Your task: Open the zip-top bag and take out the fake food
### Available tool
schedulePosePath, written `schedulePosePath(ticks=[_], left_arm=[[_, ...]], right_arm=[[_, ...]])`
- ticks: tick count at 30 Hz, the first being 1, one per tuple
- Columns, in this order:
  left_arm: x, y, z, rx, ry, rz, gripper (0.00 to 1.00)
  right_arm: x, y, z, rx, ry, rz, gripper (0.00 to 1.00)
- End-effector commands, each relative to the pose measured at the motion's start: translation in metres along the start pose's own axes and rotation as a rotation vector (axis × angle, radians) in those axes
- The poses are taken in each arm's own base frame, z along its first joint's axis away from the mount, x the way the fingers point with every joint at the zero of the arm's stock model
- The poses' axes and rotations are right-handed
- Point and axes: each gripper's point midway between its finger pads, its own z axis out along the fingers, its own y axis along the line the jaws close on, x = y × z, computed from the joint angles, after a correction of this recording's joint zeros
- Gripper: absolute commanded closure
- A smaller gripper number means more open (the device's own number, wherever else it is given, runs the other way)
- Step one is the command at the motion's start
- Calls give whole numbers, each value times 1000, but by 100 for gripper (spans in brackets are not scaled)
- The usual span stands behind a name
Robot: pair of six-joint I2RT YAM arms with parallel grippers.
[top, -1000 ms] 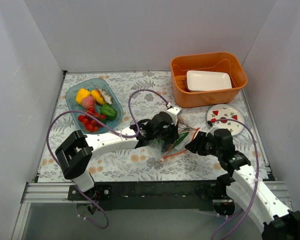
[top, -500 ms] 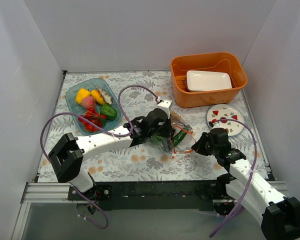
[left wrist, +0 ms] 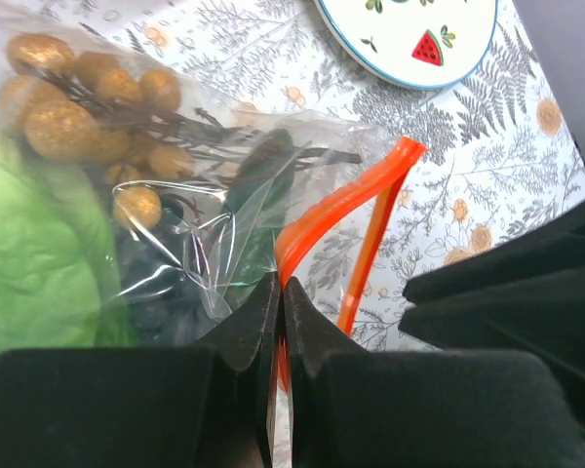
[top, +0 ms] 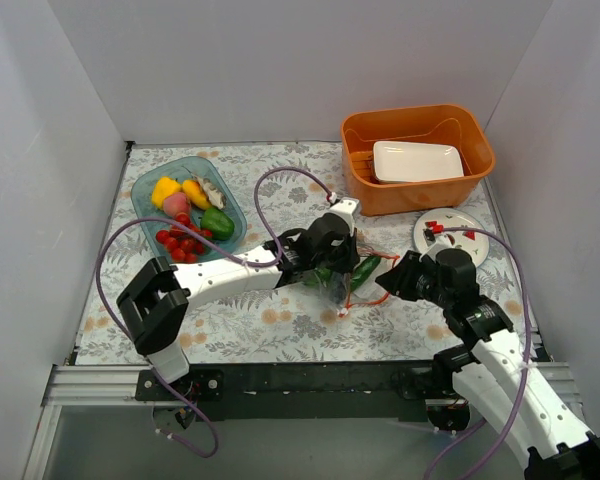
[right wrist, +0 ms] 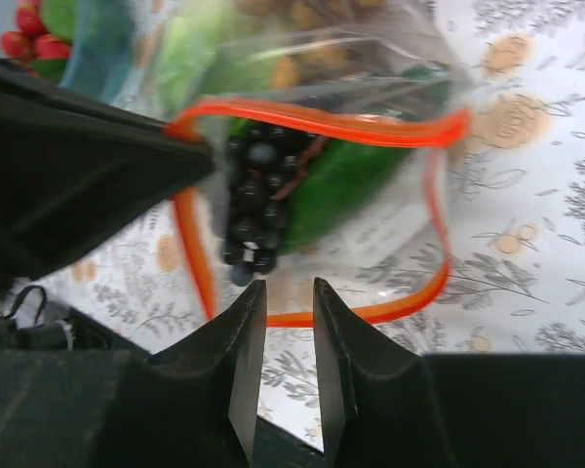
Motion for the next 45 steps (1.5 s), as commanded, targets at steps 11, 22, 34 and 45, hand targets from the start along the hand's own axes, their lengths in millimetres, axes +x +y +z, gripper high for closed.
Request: schedulePosePath(ticks=[11, 22, 34, 45], left_arm=[[-9, -37, 9, 66, -32, -32, 100], [-9, -47, 11, 58, -50, -72, 100], [-13, -60, 17, 78, -64, -104, 100], [-24, -75, 20, 113, -73, -125, 100]], right_arm=[[-11, 23, 21, -116, -92, 203, 68], [-23, -14, 52, 46, -194, 326, 58], [-28, -34, 69, 126, -250, 369, 51], [-40, -44, 83, 150, -315, 357, 42]])
